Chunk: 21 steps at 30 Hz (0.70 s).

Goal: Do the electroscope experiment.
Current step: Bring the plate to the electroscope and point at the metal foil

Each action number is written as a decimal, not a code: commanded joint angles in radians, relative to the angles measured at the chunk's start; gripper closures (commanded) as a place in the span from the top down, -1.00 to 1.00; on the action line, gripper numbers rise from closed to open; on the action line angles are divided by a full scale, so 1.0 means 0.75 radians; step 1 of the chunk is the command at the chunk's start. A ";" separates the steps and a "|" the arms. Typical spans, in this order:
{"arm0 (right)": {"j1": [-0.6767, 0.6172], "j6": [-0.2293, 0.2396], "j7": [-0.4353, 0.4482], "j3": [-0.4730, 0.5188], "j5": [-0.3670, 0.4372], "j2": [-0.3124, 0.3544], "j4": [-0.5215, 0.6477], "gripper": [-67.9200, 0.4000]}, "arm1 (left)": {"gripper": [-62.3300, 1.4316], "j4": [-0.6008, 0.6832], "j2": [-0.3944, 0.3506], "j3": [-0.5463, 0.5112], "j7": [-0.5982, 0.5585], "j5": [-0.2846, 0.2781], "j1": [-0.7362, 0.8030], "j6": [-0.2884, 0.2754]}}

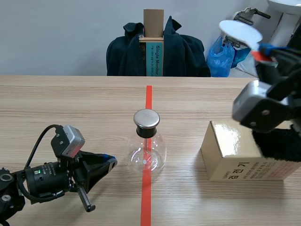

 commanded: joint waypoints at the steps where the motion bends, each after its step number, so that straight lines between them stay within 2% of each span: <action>1: 0.032 -0.014 -0.009 -0.025 -0.022 -0.009 -0.035 -0.96 | -0.86 0.026 0.004 -0.011 -0.019 -0.013 -0.008 0.002; 5: 0.082 -0.015 -0.008 -0.121 -0.098 -0.063 -0.128 -0.96 | -0.86 0.026 0.004 -0.011 -0.019 -0.013 -0.008 0.002; 11: 0.128 -0.015 0.012 -0.217 -0.140 -0.122 -0.233 -0.96 | -0.86 0.026 0.004 -0.011 -0.019 -0.013 -0.008 0.002; 21: 0.190 -0.015 0.023 -0.281 -0.209 -0.181 -0.372 -0.96 | -0.86 0.026 0.008 -0.011 -0.018 -0.013 -0.007 0.003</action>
